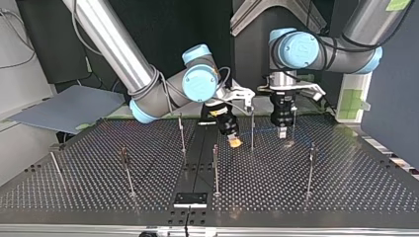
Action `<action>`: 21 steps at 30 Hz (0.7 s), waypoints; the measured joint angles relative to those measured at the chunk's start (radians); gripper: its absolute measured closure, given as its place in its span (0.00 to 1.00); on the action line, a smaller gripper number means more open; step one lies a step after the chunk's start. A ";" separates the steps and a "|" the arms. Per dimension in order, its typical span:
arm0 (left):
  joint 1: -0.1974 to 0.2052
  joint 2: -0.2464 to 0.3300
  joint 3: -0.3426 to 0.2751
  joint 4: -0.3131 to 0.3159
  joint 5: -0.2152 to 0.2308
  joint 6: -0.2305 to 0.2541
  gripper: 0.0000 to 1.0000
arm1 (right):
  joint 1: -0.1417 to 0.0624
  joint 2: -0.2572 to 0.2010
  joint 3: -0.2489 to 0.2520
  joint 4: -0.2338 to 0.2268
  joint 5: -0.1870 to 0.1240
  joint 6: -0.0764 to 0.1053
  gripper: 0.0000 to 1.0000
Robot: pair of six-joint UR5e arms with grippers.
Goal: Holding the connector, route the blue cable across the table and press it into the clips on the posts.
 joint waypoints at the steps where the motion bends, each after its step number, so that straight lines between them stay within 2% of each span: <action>1: -0.002 -0.007 -0.007 0.000 -0.006 0.000 1.00 | 0.001 0.000 0.003 0.000 -0.001 -0.001 1.00; 12: -0.009 -0.103 -0.107 0.058 -0.029 -0.008 1.00 | -0.002 0.000 0.062 -0.001 0.002 -0.014 1.00; 21: 0.005 -0.119 -0.185 0.114 -0.027 -0.019 1.00 | 0.003 0.000 0.120 -0.004 0.006 -0.042 1.00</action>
